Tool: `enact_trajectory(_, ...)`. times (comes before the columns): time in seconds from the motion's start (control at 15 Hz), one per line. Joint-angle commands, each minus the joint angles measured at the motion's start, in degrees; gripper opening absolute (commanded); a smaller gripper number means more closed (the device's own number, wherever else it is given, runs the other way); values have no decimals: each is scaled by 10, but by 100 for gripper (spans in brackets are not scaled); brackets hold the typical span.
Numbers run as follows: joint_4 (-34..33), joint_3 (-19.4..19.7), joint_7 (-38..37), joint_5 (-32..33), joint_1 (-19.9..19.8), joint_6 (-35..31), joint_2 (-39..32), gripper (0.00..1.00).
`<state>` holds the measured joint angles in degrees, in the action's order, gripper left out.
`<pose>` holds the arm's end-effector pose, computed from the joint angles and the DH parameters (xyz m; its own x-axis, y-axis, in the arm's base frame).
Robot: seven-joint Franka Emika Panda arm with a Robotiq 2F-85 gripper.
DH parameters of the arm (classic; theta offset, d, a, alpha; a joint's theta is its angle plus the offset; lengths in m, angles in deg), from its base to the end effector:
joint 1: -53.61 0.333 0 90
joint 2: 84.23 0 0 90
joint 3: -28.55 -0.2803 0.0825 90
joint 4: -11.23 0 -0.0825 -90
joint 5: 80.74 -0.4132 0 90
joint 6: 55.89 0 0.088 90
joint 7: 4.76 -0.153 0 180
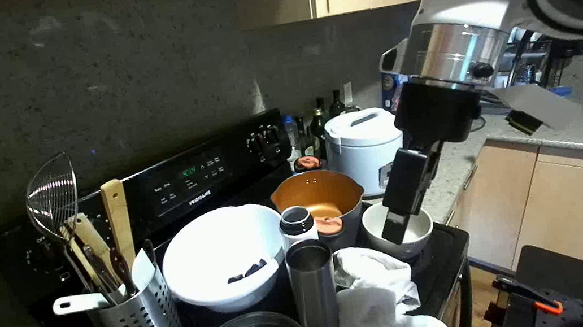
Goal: Use the cloth to wipe the pot.
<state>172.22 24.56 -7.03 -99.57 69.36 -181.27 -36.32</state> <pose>0.3523 0.1444 0.3672 0.9781 0.0992 0.1828 0.1446 -0.9561 -0.2549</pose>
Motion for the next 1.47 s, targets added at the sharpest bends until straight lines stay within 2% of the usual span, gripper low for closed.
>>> enact_trajectory(0.0,4,-5,4,-4,-6,7,-1,100)
enact_trajectory(0.47,-12,-4,4,-5,-8,7,-5,100)
enact_trajectory(0.67,-11,-15,-8,9,-27,-28,-32,100)
enact_trajectory(1.0,-10,-26,-16,43,-63,-128,-129,100)
enact_trajectory(1.4,-8,-32,-27,69,-69,-192,-253,100)
